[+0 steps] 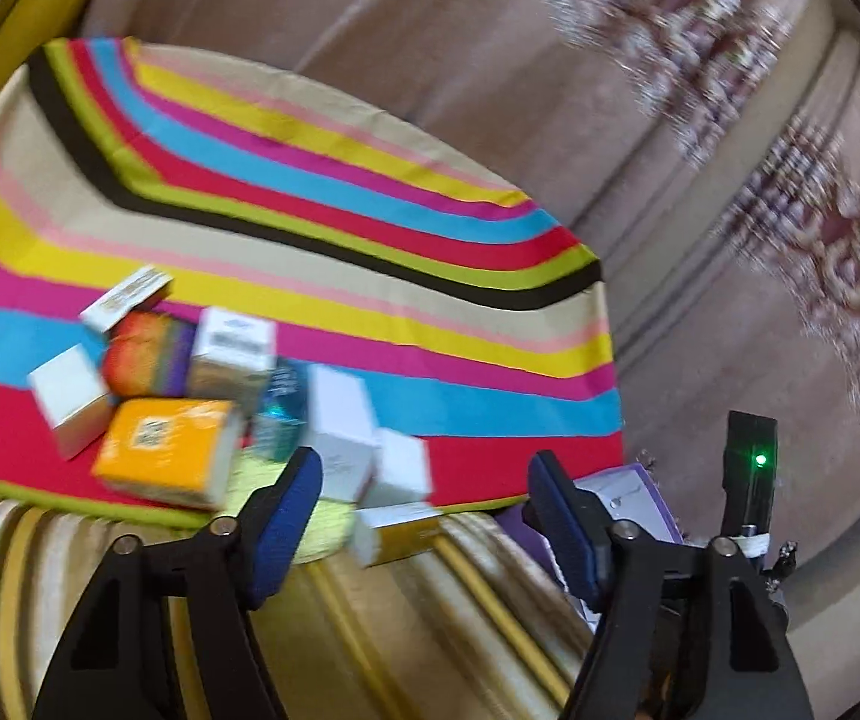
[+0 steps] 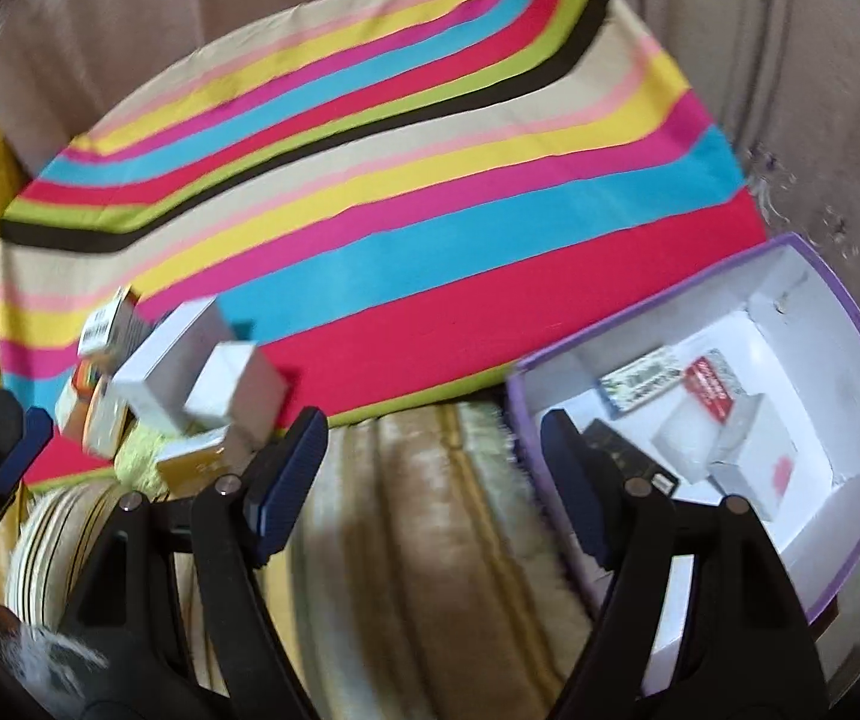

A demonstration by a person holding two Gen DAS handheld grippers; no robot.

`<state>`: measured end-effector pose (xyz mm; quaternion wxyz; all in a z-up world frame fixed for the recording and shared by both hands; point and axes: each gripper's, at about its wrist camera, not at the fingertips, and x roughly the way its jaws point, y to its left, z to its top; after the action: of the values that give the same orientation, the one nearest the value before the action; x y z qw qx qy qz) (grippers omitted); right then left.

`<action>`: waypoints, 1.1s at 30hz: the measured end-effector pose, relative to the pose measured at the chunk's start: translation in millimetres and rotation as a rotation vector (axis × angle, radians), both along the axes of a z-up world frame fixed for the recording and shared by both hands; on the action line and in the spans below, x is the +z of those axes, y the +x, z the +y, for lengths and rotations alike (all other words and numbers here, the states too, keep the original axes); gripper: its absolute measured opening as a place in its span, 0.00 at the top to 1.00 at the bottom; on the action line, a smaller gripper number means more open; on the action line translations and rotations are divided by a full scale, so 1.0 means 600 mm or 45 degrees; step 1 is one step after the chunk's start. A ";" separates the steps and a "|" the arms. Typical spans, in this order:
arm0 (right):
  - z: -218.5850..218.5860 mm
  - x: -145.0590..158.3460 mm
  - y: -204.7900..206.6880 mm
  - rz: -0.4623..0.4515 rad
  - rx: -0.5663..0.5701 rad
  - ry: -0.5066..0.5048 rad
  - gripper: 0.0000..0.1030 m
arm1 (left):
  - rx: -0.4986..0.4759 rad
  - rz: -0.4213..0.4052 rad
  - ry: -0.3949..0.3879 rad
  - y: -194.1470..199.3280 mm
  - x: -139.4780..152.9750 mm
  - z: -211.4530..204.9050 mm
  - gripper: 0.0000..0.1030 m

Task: Organize objects
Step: 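Withdraw both tools from the storage box toward the pile, then grasp the gold labelled box with right tool while left tool grasps the white square box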

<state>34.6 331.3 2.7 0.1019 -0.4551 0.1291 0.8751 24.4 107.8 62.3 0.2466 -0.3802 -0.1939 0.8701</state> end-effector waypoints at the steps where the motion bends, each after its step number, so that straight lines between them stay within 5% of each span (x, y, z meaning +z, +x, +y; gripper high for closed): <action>1: -0.010 0.001 -0.002 0.005 0.024 0.004 0.26 | 0.018 -0.009 -0.004 -0.003 -0.003 -0.008 0.31; 8: -0.042 -0.002 -0.018 -0.005 0.114 0.014 0.24 | 0.124 -0.070 0.007 -0.002 -0.027 -0.067 0.31; 33: -0.121 -0.007 -0.047 -0.002 0.361 -0.024 0.22 | 0.237 -0.217 -0.314 -0.070 -0.064 -0.188 0.31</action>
<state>6.3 258.4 -1.5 -0.0271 -0.4703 0.0717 0.8792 -17.4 -4.9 23.7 0.0993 -0.4603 -0.1404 0.8709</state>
